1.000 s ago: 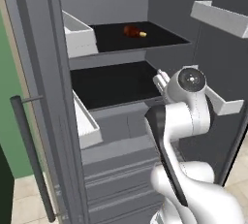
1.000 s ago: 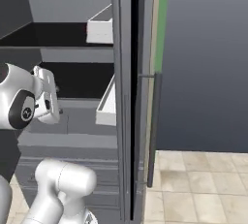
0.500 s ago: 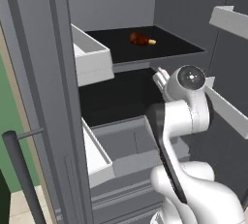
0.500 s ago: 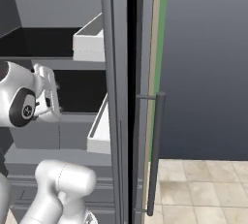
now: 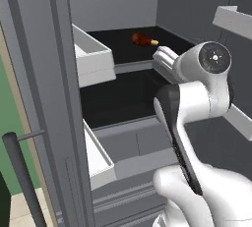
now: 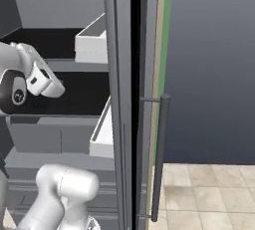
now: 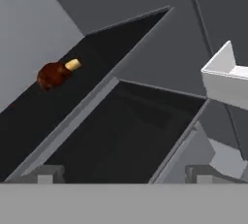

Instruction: Place one carrot and one steak in each tupperware on the nearby counter, to pack two identical lunches.

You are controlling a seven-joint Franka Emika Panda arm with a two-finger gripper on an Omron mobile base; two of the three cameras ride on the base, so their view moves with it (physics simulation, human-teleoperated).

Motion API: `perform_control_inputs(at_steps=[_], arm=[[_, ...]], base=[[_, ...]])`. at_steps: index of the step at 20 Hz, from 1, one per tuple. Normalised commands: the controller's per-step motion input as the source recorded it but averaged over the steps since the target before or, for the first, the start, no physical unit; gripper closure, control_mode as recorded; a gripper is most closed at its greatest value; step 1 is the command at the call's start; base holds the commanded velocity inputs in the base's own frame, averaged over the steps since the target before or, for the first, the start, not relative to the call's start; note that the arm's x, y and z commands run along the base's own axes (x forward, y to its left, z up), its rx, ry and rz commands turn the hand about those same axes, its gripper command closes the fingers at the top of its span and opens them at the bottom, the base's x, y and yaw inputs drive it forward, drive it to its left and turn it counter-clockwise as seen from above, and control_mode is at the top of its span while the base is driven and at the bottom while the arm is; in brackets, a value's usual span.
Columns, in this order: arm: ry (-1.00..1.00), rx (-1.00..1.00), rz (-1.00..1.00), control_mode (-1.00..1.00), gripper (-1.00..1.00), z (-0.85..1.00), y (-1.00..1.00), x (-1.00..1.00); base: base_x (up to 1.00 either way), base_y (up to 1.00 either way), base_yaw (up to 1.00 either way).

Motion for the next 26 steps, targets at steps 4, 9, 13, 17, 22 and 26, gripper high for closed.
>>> perform_control_inputs(at_steps=[4,9,13,17,22,26], arm=[[-0.01,-0.31,0.46,-1.0,-1.0,0.86,-0.01,-0.02],[0.17,-0.33,0.34,-1.0,-1.0,0.52,0.07,0.21],[0.36,-0.34,0.24,-1.0,-1.0,0.16,0.19,0.38],[0.19,-0.19,0.03,-1.0,-1.0,-0.05,0.09,0.17],[-0.08,-0.23,0.28,-1.0,-1.0,-0.35,-0.21,0.0],[-0.24,-0.01,0.32,-1.0,-1.0,-0.4,-0.4,0.0]], base=[[0.0,0.0,0.0],[0.0,0.0,0.0],[0.0,0.0,0.0],[0.0,0.0,0.0],[0.0,0.0,0.0],[0.0,0.0,0.0]])
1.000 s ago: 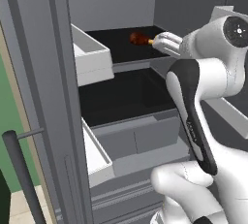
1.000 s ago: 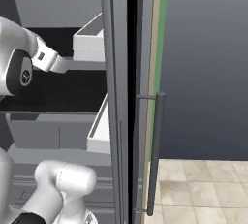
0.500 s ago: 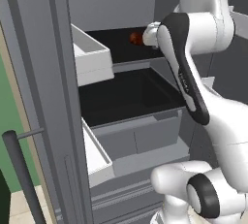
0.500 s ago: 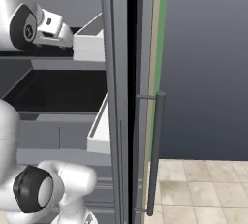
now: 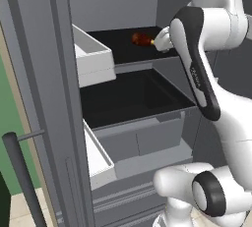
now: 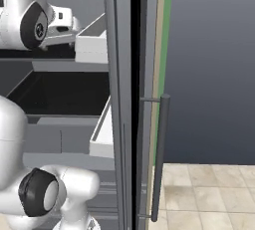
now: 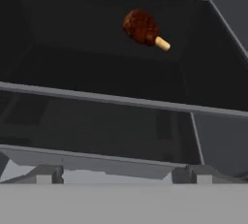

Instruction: Place one carrot and one steak in each tupperware on the nearby counter, to pack two identical lunches.

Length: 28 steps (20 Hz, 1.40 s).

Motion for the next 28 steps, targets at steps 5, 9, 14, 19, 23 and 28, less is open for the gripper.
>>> perform_control_inputs(at_steps=[5,9,14,19,23,28], arm=[[-0.19,0.01,0.04,-1.0,-1.0,-0.06,-0.07,0.0],[0.0,0.0,0.0,-1.0,-1.0,0.0,0.0,0.42],[0.05,0.0,-0.01,-1.0,-1.0,0.0,0.0,0.95],[0.01,0.0,0.0,-1.0,-1.0,0.0,0.0,0.99],[0.0,0.0,0.0,-1.0,-1.0,0.0,0.01,0.93],[0.0,0.0,0.0,-1.0,-1.0,0.0,0.01,0.82]], base=[[0.0,0.0,0.0],[0.0,0.0,0.0],[0.0,0.0,0.0],[0.0,0.0,0.0],[0.0,0.0,0.0],[0.0,0.0,0.0]])
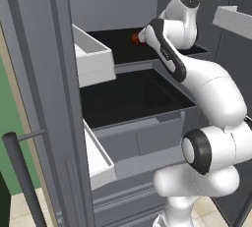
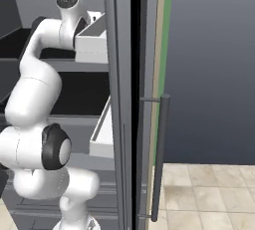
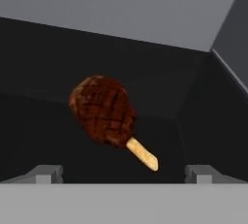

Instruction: Place one carrot and one steak in each tupperware on the nearby counter, to pack two identical lunches.

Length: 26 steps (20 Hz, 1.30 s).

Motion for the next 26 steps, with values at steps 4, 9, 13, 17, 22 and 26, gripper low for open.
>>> perform_control_inputs(at_steps=[4,9,13,17,22,26], arm=[[0.0,0.0,0.0,-1.0,-1.0,0.0,0.1,0.77],[0.0,0.0,0.0,-1.0,-1.0,-0.05,0.05,0.71],[0.02,0.0,0.01,-1.0,-1.0,-0.35,0.23,0.02],[0.0,0.0,0.01,-1.0,-1.0,-0.09,0.23,-0.44],[0.0,0.0,0.0,-1.0,-1.0,-0.02,0.0,0.0],[0.0,-0.01,0.0,-1.0,-1.0,-0.21,0.0,0.11]], base=[[0.0,0.0,0.0],[0.0,0.0,0.0],[0.0,0.0,0.0],[0.0,0.0,0.0],[0.0,0.0,0.0],[0.0,0.0,0.0]])
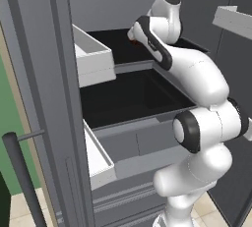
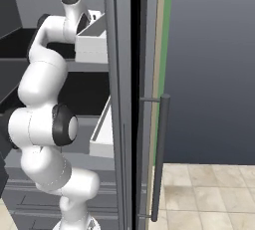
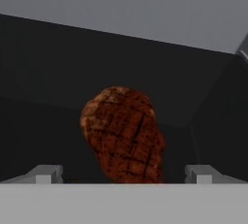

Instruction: Place one carrot and one steak in each tupperware on the nearby counter, to pack two identical lunches.

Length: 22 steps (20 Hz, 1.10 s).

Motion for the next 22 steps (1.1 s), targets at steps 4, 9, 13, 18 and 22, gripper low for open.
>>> perform_control_inputs(at_steps=[4,9,13,18,22], arm=[[0.0,-0.01,0.0,-1.0,-1.0,-0.24,0.0,0.16],[0.0,-0.05,0.0,-1.0,-1.0,-0.37,0.0,0.22],[0.0,-0.04,0.0,-1.0,1.0,-0.36,0.0,0.3],[0.01,-0.01,0.0,-1.0,1.0,-0.03,0.0,-0.04],[0.03,0.07,0.0,-1.0,1.0,-0.1,0.08,-0.85]], base=[[0.0,0.0,0.0],[0.0,0.0,0.0],[0.0,0.0,0.0],[0.0,0.0,0.0],[0.0,0.0,0.0]])
